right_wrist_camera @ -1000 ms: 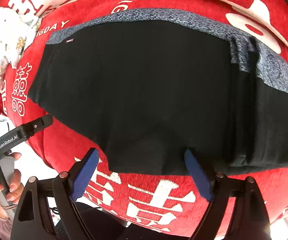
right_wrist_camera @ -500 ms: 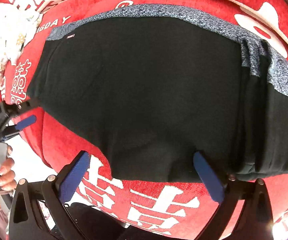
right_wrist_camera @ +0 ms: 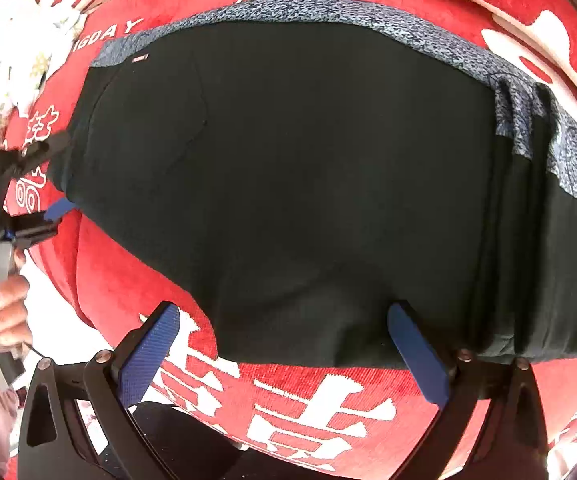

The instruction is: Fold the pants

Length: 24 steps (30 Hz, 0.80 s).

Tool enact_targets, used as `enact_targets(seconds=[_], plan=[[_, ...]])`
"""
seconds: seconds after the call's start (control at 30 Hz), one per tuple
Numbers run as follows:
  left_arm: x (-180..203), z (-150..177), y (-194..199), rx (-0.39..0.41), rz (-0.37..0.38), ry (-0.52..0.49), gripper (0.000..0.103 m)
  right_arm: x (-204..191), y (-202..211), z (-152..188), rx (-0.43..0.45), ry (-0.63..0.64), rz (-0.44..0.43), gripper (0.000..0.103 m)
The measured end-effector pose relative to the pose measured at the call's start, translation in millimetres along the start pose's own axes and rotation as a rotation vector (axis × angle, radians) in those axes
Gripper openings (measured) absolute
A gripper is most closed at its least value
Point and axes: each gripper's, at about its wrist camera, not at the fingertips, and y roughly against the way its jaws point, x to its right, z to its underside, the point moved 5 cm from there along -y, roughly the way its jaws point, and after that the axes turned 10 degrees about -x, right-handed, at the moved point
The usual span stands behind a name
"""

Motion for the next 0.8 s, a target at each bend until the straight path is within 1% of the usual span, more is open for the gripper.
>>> enact_targets(seconds=[0.03,0.17,0.23,0.27,0.3,0.37,0.47,0.53,0.57,0.6,0.63,0.67,0.7,0.73,0.77,0.8], plan=[[0,-1,-1,0.007,0.019,0.003,0.1,0,-1,0,0.002,0.003,0.002,0.103],[-6,-7,1,0.052,0.069,0.039,0.1,-4,-3,-1,0.009,0.012,0.014,0.103],[-6,-9,2,0.054,0.064,0.057,0.1,-7,-4,-1,0.012,0.013,0.02,0.103],[-1,-10,4,0.048,0.044,0.047,0.1,-7,-4,-1,0.012,0.014,0.022,0.103],[3,-10,6,0.045,0.04,0.03,0.1,-8,-4,-1,0.012,0.015,0.022,0.103],[19,-10,15,0.063,0.059,-0.034,0.1,-8,-4,-1,0.014,0.016,0.02,0.103],[30,-10,22,0.082,0.057,-0.073,0.1,-7,-3,0,0.014,0.018,0.019,0.103],[27,-13,14,0.066,-0.007,-0.055,0.099,-8,1,-1,0.022,0.017,0.018,0.103],[22,-14,7,0.052,-0.091,-0.045,0.097,-7,6,-1,0.028,0.014,0.013,0.103],[21,-14,4,0.052,-0.143,-0.044,0.082,-7,10,-2,0.036,0.011,0.008,0.103],[18,-14,0,0.051,-0.223,-0.05,0.064,-8,17,-4,0.05,0.009,0.004,0.103],[17,-13,-3,0.053,-0.291,-0.062,0.061,-8,24,-7,0.065,0.009,0.0,0.103],[17,-11,0,0.073,-0.296,-0.068,0.054,-9,33,-11,0.081,0.011,-0.005,0.103],[21,-9,3,0.105,-0.337,-0.087,0.042,-11,44,-17,0.1,0.018,-0.015,0.103],[29,-6,5,0.126,-0.408,-0.146,0.039,-12,52,-22,0.114,0.024,-0.025,0.103],[38,-3,4,0.144,-0.475,-0.21,0.038,-15,62,-30,0.124,0.035,-0.039,0.103]])
